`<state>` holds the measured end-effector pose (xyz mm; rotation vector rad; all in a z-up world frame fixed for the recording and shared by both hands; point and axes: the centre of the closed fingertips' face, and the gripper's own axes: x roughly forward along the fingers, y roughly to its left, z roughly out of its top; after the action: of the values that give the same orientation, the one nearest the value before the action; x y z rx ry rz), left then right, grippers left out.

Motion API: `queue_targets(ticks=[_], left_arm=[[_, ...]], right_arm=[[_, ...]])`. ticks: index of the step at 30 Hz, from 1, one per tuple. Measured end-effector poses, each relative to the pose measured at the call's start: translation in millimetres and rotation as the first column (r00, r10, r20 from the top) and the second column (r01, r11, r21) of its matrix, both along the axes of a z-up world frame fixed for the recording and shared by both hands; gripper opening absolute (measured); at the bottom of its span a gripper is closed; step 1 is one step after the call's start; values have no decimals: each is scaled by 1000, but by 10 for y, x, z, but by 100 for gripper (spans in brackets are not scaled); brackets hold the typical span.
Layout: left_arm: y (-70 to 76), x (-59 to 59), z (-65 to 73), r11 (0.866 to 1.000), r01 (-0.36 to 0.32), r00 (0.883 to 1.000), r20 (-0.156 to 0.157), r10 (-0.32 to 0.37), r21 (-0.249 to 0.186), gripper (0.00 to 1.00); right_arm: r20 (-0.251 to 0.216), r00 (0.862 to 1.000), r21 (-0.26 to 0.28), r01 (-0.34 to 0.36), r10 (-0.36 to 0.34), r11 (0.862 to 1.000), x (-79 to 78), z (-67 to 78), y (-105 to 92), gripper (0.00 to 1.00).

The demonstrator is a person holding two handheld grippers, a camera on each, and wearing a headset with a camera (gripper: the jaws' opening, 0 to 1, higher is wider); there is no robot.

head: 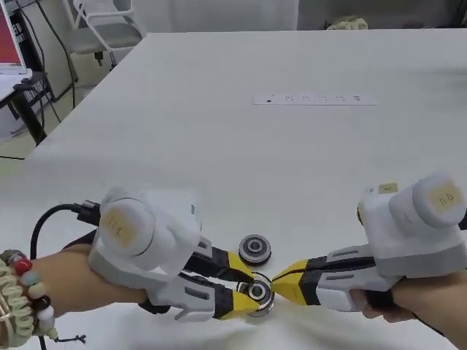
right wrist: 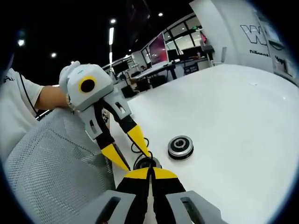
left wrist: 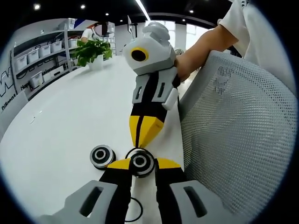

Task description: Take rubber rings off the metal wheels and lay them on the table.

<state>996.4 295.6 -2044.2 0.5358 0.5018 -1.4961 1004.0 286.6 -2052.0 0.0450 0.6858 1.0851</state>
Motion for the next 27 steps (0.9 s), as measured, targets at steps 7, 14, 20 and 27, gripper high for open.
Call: queue_targets(ticks=[7,14,20,27], left_arm=[[113,16,285,1000,2,1000,-3,-2,-18,36],[332,110,539,997,-52,999,4,52,-55,52],[623,208,677,985,-149,988,18,152,-87,57],[943,208,742,960,-250,968,0,252,-125,63]], right_arm=[[8,1000,4,3,-3,1000,15,82,-24,0],[29,1000,15,5,-5,1000,70,221,-20,0],[51,998,47,17,-20,999,149,393,22,0],[63,998,61,19,-23,998,215,525,86,0]])
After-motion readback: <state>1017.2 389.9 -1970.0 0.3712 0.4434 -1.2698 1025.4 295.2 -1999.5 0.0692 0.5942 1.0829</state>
